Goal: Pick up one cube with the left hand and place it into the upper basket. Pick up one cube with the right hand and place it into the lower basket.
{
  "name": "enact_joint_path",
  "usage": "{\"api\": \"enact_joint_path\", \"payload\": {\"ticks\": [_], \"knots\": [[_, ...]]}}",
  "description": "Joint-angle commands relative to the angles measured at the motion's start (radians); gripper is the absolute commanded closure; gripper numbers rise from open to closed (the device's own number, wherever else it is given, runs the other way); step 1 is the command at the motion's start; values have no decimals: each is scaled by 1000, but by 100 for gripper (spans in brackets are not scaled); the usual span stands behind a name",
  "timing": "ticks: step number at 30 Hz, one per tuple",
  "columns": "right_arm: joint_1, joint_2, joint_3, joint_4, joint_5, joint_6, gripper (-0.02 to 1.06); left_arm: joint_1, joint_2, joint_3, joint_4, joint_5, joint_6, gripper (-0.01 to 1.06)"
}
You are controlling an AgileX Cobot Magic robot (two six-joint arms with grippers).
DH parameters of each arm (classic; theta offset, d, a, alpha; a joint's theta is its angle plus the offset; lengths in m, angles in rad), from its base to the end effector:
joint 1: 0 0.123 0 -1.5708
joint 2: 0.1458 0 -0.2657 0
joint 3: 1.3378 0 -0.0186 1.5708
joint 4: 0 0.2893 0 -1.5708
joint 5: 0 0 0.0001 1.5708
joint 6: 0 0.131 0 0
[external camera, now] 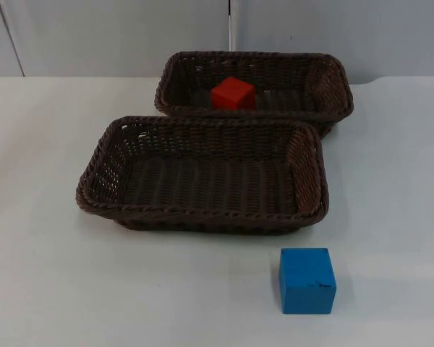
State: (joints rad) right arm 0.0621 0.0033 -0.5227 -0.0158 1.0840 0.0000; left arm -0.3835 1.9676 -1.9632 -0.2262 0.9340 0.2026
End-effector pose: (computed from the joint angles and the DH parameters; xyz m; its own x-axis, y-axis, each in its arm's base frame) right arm 0.0806 0.0032 0.2824 -0.4582 -0.0359 -0.8881 -0.0531 0.9985 -0.0130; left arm 0.4641 -0.2127 0.2971 -0.6564 0.3354 -0.6758 0.5246 0.8466 -0.0894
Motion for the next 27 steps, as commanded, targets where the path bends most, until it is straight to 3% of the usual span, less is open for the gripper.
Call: {"api": "enact_joint_path", "payload": {"ticks": [1,17,27], "knots": [[-5,-3,7,-4,-5,-15,-1,1,-89,75,20,-37,-9,0],[-5,-3,7,-4,-5,-15,-1,1,-450,505,44,-278,-44,0],[-5,-3,7,-4,-5,-15,-1,1,-636,662,63,-295,-54,0]]}}
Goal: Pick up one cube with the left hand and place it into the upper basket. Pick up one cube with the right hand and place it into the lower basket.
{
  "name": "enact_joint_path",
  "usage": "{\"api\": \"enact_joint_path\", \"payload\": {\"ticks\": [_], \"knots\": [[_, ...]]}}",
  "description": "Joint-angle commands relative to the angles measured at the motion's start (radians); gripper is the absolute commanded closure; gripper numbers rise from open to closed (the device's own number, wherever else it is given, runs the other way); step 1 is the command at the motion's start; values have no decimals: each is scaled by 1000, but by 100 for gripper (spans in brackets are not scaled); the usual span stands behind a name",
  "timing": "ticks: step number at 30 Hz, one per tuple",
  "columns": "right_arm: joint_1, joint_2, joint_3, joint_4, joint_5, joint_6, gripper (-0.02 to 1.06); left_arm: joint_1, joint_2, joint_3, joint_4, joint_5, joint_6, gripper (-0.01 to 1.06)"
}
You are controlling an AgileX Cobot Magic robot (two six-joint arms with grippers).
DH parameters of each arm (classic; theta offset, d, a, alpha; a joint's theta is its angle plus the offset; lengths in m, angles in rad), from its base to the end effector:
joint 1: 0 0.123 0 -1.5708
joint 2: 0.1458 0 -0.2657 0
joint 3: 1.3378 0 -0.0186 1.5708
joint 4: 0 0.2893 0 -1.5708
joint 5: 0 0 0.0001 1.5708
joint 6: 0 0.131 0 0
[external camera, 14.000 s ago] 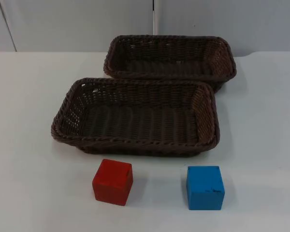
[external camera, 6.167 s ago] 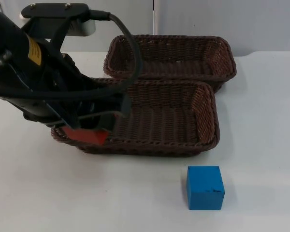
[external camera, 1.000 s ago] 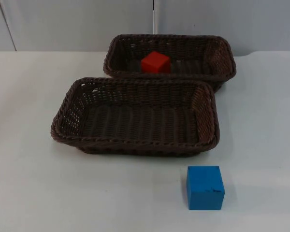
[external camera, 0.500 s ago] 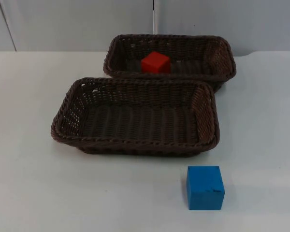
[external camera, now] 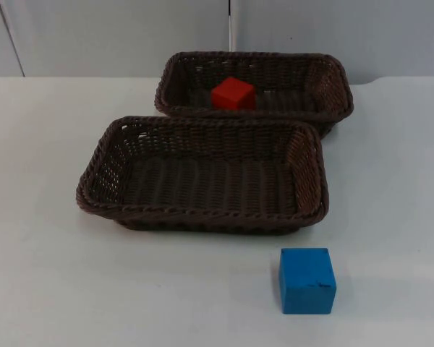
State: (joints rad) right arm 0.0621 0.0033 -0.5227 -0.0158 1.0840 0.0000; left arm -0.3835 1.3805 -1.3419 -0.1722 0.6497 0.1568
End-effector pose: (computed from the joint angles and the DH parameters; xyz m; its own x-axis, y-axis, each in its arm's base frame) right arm 0.0806 0.0032 0.2824 -0.4582 -0.0359 -0.8881 -0.0531 0.9985 -0.0130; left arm 0.3512 -0.1563 0.3481 -0.5102 0.2264 -0.8297 0.4617 0.8860 -0.0421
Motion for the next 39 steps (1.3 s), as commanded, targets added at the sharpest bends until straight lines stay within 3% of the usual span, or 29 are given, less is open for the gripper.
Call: {"api": "enact_joint_path", "payload": {"ticks": [1,26,39], "knots": [[-5,-3,7,-4,-5,-15,-1,1,-71,61,14,-11,-9,0],[-5,-3,7,-4,-5,-15,-1,1,-484,518,83,-29,-69,0],[-5,-3,7,-4,-5,-15,-1,1,-629,667,80,-32,-69,0]]}}
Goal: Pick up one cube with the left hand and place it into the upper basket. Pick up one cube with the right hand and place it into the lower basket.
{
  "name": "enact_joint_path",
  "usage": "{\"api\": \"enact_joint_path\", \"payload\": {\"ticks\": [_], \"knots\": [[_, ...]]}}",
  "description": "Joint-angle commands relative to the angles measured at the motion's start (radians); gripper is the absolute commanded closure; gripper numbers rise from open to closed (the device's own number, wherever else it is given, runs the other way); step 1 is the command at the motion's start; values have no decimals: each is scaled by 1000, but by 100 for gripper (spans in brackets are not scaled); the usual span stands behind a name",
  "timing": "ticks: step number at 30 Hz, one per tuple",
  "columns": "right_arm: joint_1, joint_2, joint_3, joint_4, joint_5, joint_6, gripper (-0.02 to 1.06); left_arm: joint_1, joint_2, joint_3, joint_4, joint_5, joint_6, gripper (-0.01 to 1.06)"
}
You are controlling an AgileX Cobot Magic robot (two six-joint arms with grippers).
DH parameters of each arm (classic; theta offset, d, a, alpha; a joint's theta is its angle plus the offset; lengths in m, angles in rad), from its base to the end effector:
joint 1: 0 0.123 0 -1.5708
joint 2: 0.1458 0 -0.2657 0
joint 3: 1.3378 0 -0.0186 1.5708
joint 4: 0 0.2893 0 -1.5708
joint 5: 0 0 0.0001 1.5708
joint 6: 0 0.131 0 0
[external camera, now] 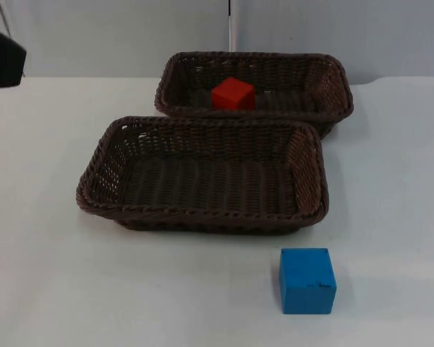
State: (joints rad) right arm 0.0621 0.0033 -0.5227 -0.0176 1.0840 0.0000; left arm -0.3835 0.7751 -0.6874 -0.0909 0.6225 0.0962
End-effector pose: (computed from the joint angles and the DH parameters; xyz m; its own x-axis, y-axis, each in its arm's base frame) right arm 0.0806 0.0030 0.2824 -0.4581 -0.0367 -0.8881 -0.0520 0.9985 -0.0145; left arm 0.2152 -0.0943 0.2768 -0.5303 0.2379 -0.8138 0.4255 0.9049 -0.0127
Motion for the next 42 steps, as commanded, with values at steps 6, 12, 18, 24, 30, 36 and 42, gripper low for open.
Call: {"api": "enact_joint_path", "payload": {"ticks": [6,12,18,24,30,36,42], "knots": [[-5,-3,7,-2,-5,-15,-1,1,-84,44,0,64,-8,0],[-5,-3,7,-2,-5,-15,-1,1,-171,104,-9,78,-8,0],[-5,-3,7,-2,-5,-15,-1,1,-282,106,6,140,-8,0],[-5,-3,7,-2,-5,-15,-1,1,-360,106,21,169,-8,0],[-5,-3,7,-2,-5,-15,-1,1,-387,106,19,184,-16,0],[-5,-3,7,-2,-5,-15,-1,1,-387,106,19,180,-16,0],[-5,-3,7,-2,-5,-15,-1,1,-387,106,19,182,-19,0]]}}
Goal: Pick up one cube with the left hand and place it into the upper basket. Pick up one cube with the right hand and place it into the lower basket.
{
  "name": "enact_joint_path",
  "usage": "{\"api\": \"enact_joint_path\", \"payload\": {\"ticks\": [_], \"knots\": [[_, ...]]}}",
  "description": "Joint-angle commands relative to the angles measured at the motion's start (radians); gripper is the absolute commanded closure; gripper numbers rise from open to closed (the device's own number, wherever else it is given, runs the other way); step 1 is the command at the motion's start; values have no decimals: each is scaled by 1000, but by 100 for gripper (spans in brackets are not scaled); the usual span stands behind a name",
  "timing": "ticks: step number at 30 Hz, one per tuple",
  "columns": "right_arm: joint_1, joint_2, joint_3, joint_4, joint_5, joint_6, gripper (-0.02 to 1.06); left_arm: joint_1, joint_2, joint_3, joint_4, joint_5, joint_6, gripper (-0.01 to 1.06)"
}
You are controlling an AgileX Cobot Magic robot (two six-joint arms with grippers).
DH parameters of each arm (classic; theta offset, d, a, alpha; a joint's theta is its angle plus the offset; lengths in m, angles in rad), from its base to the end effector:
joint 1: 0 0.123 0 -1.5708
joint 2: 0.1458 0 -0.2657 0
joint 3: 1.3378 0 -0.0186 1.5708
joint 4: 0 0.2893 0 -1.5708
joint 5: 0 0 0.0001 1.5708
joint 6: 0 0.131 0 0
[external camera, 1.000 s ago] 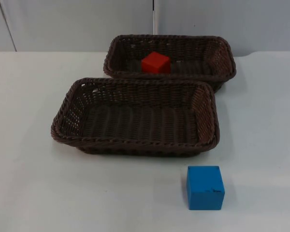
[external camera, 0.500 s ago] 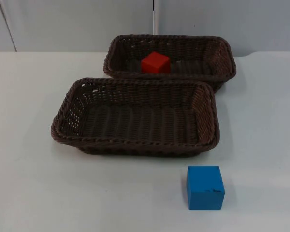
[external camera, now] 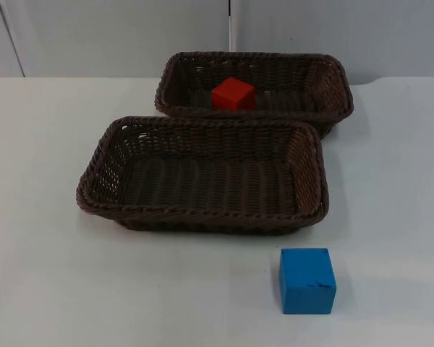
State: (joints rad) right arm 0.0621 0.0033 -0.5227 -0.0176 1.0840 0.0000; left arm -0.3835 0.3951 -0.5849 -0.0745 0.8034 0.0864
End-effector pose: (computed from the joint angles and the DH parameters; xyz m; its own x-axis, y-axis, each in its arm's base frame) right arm 0.0806 0.0030 0.2824 -0.4581 -0.0367 -0.8881 -0.0520 0.9985 -0.0145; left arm 0.1444 -0.0658 0.2912 -0.4501 0.2189 -0.8657 0.4325 0.9016 0.0031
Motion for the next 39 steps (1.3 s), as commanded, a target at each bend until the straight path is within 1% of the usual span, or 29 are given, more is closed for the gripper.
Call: {"api": "enact_joint_path", "payload": {"ticks": [1,17,21,28,30,32,33,37,38,39], "knots": [[-5,-3,7,-2,-5,-15,-1,1,-7,3,3,1,-9,0],[-5,-3,7,-2,-5,-15,-1,1,-7,3,9,-16,-12,0],[-5,-3,7,26,-5,-15,-1,1,-7,3,9,-29,-13,0],[-5,-3,5,31,-9,-15,-1,1,-7,3,9,-24,-13,0],[-5,33,-8,47,-9,-19,-1,1,-7,3,9,-24,-13,0],[-5,98,-33,47,-9,-19,-1,1,-7,3,9,-24,-13,0],[-5,98,-33,47,-9,-19,-1,1,-7,3,9,-24,-13,0],[-5,257,-100,50,-9,-35,-1,1,-7,3,8,-24,-13,0],[-5,257,-100,50,-9,-35,-1,1,-7,3,8,-24,-13,0],[-5,311,-125,64,-7,-35,-1,1,-7,3,8,-24,-13,0]]}}
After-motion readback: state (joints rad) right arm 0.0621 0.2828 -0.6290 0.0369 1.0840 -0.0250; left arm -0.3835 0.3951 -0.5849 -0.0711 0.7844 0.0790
